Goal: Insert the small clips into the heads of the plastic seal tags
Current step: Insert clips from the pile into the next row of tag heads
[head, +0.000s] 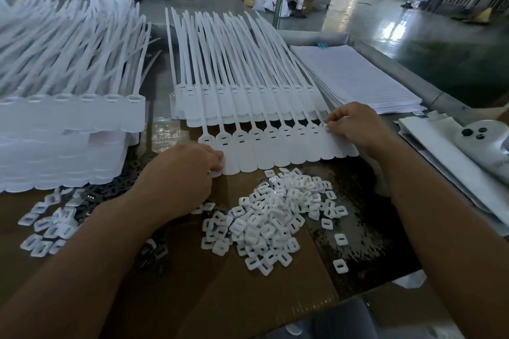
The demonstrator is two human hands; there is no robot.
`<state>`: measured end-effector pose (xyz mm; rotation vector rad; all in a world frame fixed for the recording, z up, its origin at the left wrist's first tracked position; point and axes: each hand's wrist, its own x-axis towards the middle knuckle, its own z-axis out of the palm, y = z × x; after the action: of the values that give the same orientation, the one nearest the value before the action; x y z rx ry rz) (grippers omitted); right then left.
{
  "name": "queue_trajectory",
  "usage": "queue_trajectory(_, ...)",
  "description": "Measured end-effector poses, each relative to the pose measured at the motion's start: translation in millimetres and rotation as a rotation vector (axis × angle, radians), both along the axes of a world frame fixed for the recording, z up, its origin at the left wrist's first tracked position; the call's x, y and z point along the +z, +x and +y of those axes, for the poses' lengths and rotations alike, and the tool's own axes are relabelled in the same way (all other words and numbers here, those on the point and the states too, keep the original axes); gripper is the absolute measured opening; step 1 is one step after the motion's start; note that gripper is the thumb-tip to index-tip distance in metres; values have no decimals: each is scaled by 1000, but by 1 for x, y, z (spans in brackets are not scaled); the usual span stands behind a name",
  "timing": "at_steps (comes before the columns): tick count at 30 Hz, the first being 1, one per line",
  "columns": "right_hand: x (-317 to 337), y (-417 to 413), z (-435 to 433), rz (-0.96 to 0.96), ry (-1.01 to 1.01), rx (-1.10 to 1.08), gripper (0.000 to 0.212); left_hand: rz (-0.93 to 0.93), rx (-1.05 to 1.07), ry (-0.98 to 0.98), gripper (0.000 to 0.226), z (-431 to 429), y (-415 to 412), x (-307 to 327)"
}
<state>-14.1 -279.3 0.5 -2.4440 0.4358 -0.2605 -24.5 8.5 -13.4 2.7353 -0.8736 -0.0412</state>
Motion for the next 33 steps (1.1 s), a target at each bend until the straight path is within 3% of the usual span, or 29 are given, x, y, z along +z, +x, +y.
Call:
queue_trajectory(15, -3, 7, 0, 30, 31, -23, 12, -8, 6, -18, 45, 0, -2, -3)
queue_trajectory(23, 1, 9, -8, 163, 176, -87, 11, -31, -8, -29, 41, 2, -4, -4)
queue_trajectory(30, 9, 15, -10, 267, 52, -71, 7, -30, 13, -61, 42, 1, -5, -6)
queue_trajectory(33, 9, 18, -9, 300, 14, -45, 15, -16, 19, -71, 42, 1, -6, -5)
